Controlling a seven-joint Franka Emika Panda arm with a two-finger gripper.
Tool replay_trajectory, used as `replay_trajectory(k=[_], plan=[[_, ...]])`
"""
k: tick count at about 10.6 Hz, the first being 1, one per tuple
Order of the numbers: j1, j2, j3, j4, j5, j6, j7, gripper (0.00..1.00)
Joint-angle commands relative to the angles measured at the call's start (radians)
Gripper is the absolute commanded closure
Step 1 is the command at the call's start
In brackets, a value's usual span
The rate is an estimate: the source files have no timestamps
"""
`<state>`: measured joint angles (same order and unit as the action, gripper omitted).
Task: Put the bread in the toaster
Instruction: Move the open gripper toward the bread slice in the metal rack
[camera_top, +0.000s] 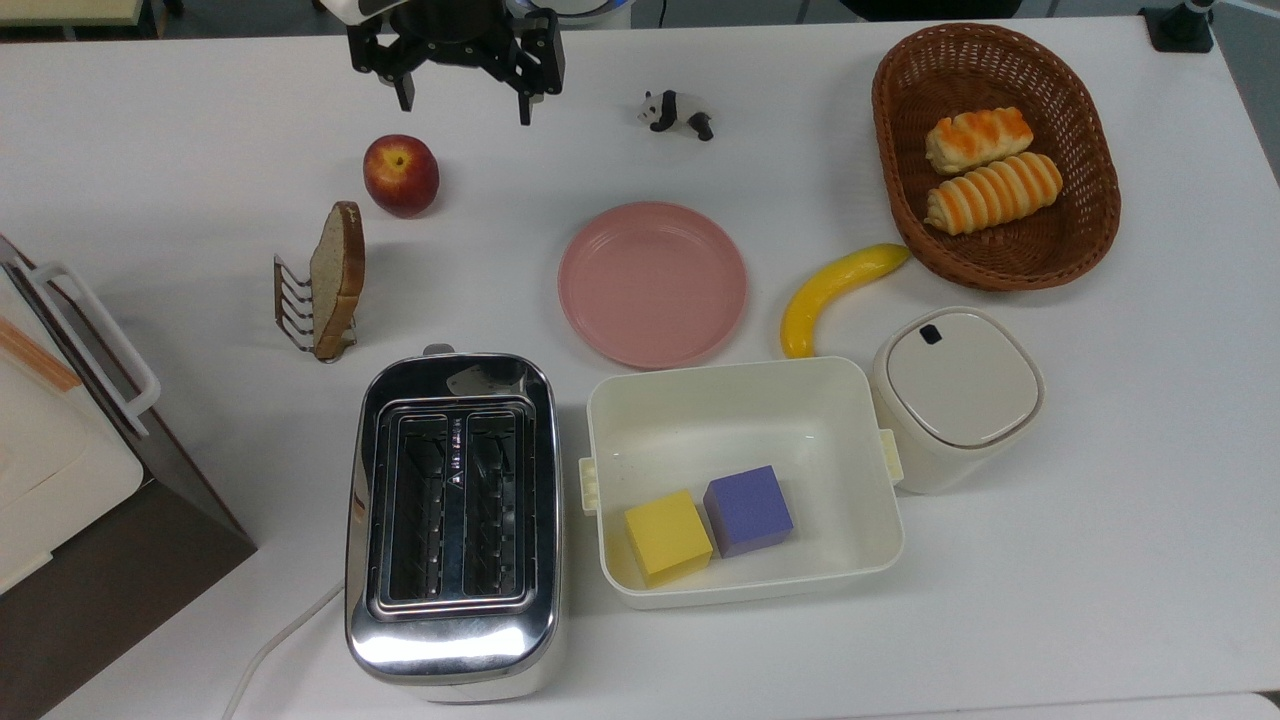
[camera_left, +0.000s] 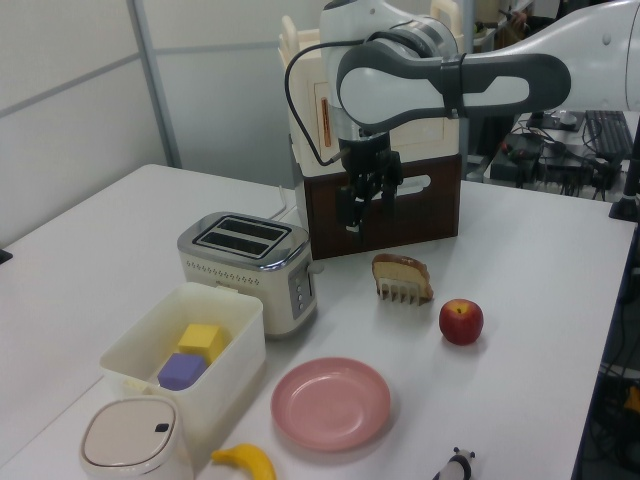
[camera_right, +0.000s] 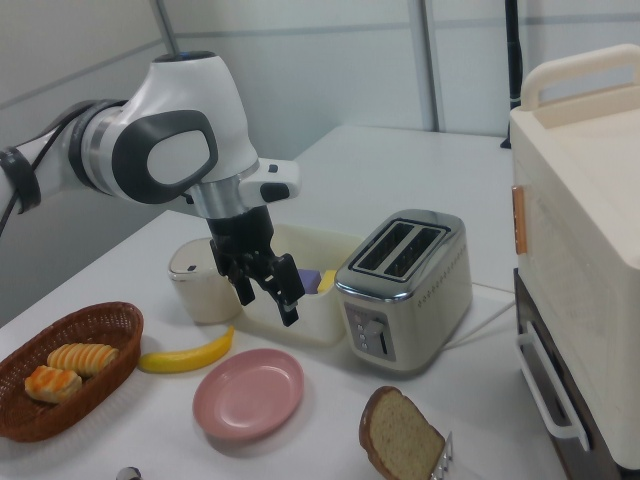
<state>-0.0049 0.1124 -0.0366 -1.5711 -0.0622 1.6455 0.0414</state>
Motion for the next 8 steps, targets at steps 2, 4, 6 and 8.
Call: replay_trajectory(k=[2,4,6,8], plan=[[0.011,-0.037,-0.008,-0.056,0.007,0.039,-0.029,0.0],[0.008,-0.039,-0.008,-0.056,0.007,0.045,-0.031,0.0],[0.011,-0.037,-0.008,-0.063,0.007,0.046,-0.031,0.0],[0.011,-0.036,-0.006,-0.076,0.008,0.08,-0.031,0.0]])
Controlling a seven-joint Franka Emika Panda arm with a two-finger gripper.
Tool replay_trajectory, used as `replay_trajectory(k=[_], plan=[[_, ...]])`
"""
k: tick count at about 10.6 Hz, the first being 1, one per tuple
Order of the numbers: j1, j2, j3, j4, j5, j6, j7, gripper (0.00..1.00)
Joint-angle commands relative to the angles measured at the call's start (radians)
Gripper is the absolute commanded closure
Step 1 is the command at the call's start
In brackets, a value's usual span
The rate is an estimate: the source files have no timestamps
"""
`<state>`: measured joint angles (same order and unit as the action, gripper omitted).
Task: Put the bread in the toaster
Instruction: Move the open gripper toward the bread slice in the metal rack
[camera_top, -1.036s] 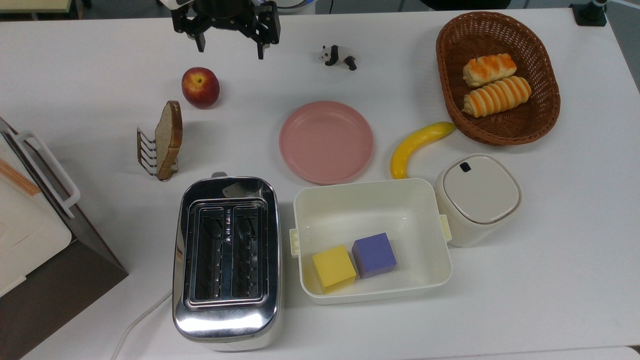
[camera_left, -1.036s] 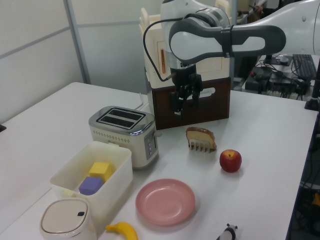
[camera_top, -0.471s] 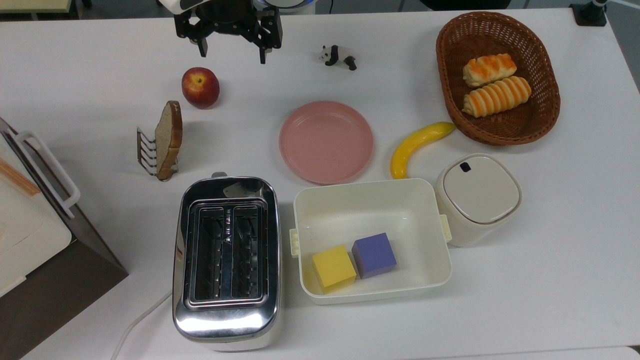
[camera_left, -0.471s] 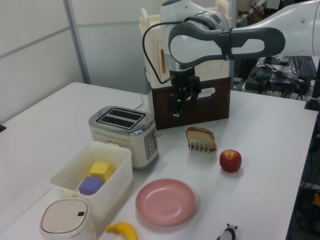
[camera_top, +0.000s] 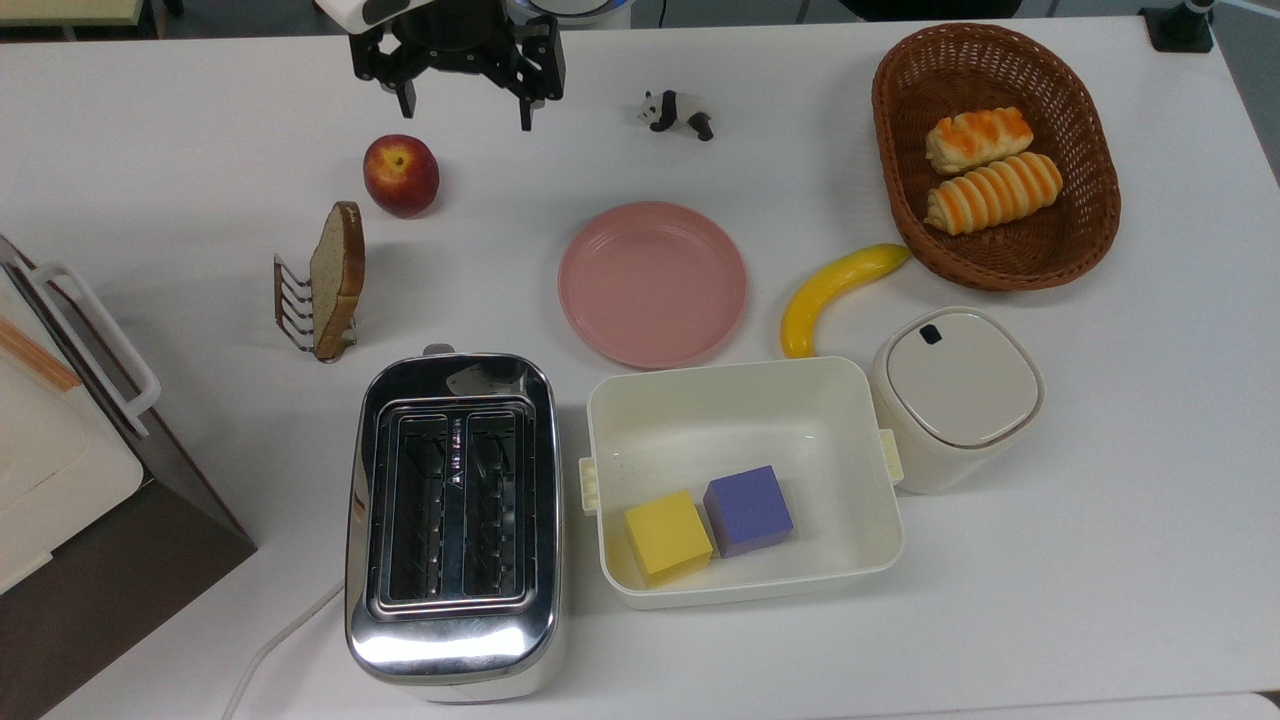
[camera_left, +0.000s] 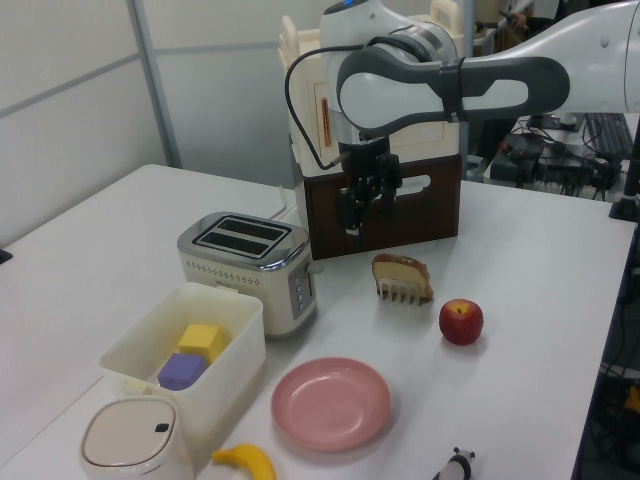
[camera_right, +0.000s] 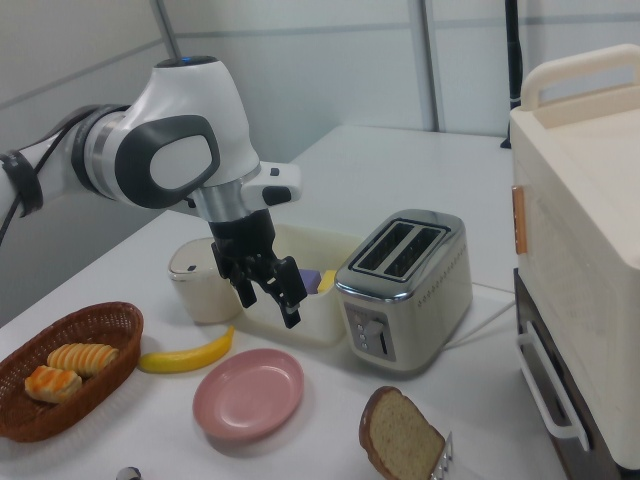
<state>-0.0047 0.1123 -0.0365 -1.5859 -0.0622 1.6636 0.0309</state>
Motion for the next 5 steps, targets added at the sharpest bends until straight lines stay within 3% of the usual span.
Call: replay_trajectory(k=[1,4,5], plan=[[0.011,-0.037,-0.003,-0.077,0.007,0.079,-0.02,0.0],[0.012,-0.037,-0.003,-0.085,-0.005,0.093,-0.028,0.06],[0.011,-0.037,-0.003,-0.085,-0.013,0.091,-0.058,0.04]])
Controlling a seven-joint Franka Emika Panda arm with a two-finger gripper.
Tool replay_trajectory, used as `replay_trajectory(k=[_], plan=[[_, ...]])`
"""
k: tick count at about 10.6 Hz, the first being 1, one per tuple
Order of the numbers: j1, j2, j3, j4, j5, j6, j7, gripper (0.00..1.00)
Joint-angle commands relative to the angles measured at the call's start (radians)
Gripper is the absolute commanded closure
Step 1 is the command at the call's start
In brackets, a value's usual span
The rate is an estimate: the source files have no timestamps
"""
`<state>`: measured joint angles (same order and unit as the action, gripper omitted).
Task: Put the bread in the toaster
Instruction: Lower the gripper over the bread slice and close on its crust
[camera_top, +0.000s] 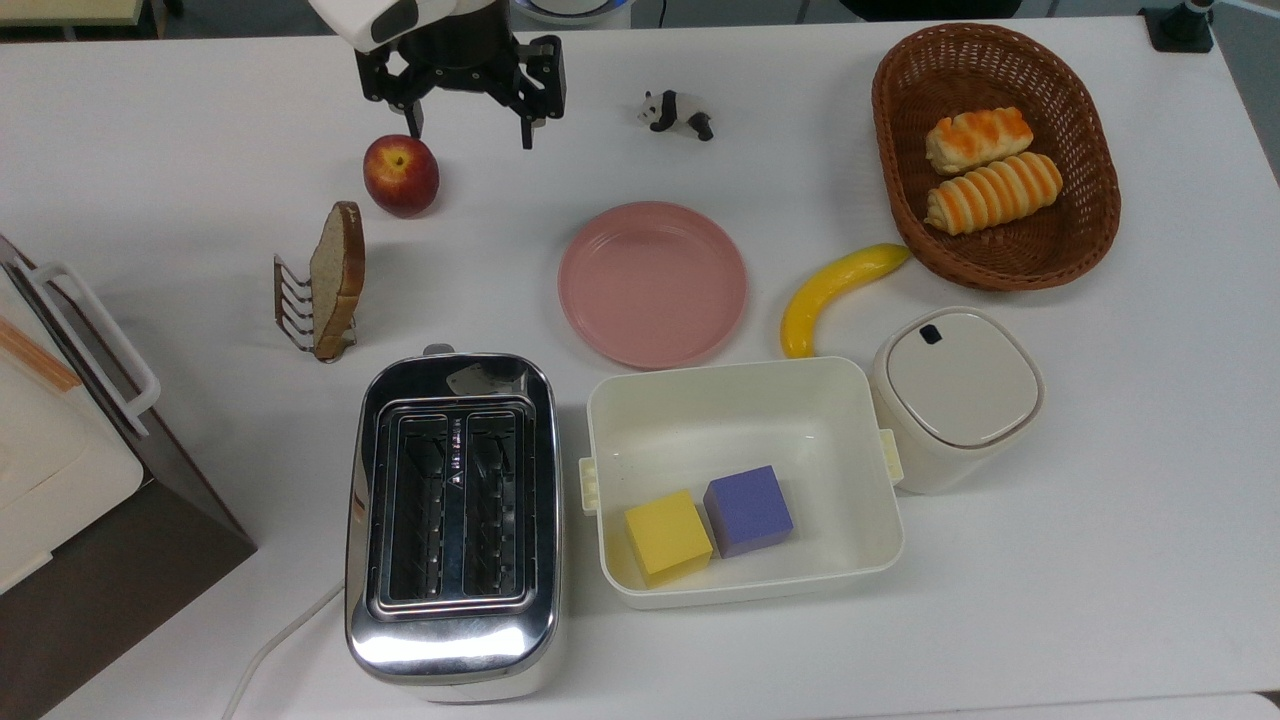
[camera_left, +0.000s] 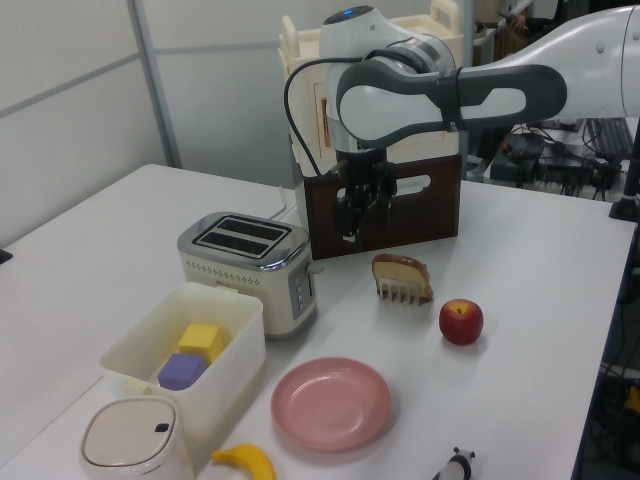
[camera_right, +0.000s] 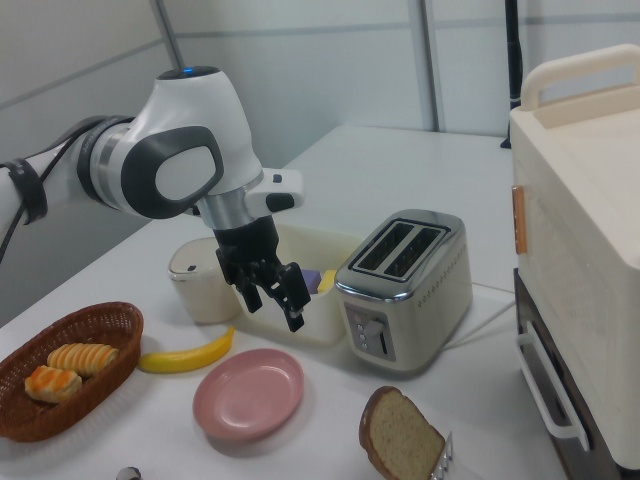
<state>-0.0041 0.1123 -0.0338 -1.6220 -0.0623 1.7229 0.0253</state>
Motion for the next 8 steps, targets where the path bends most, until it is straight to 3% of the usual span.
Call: replay_trajectory(k=[1,6,8], plan=[[0.012,-0.037,-0.006,-0.052,-0.046,0.032,-0.077,0.0],[-0.023,0.024,-0.012,-0.128,-0.184,0.19,-0.079,0.0],[-0.046,0.041,-0.015,-0.162,-0.205,0.253,-0.079,0.0]])
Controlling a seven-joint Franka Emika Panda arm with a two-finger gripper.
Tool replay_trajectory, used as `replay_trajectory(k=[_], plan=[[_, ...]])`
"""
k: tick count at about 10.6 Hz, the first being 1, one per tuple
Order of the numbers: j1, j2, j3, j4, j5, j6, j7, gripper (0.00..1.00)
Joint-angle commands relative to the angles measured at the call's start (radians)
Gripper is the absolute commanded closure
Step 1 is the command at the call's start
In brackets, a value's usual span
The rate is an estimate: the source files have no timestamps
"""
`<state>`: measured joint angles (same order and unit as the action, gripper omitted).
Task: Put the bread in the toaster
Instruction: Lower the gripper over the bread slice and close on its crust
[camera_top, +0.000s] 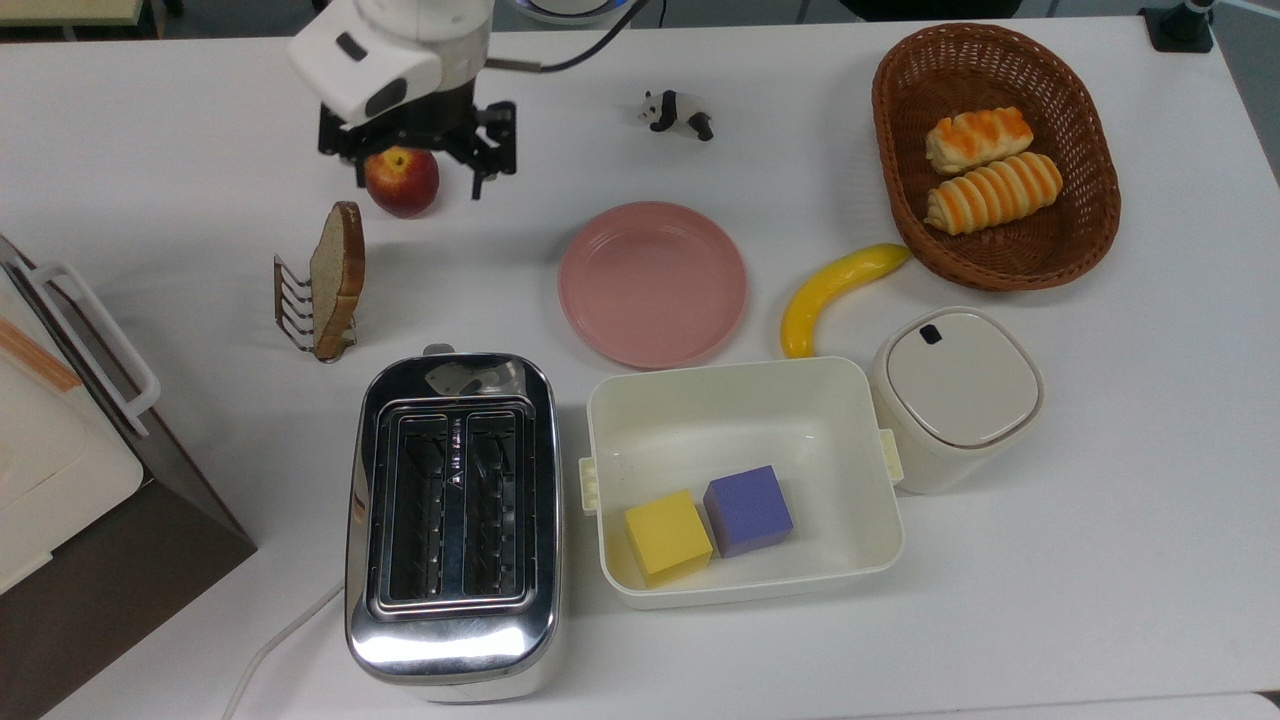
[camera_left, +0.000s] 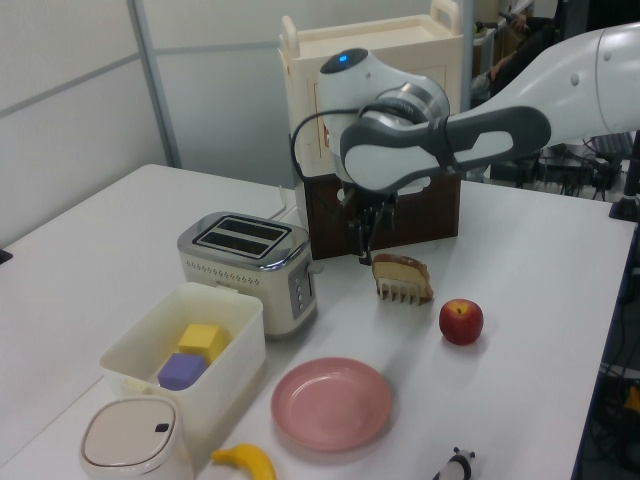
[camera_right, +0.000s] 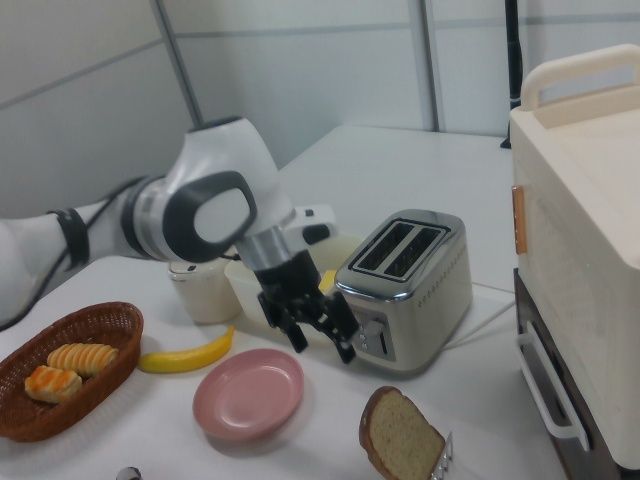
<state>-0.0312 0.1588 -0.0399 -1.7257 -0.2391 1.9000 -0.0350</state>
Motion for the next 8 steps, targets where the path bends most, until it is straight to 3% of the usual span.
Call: replay_trajectory(k=[1,6,8], plan=[[-0.022,0.016,-0.009,-0.067,-0.061,0.088,-0.017,0.0],[-0.039,0.103,-0.02,-0.069,-0.137,0.165,-0.008,0.04],[-0.047,0.125,-0.02,-0.069,-0.166,0.192,-0.01,0.18]])
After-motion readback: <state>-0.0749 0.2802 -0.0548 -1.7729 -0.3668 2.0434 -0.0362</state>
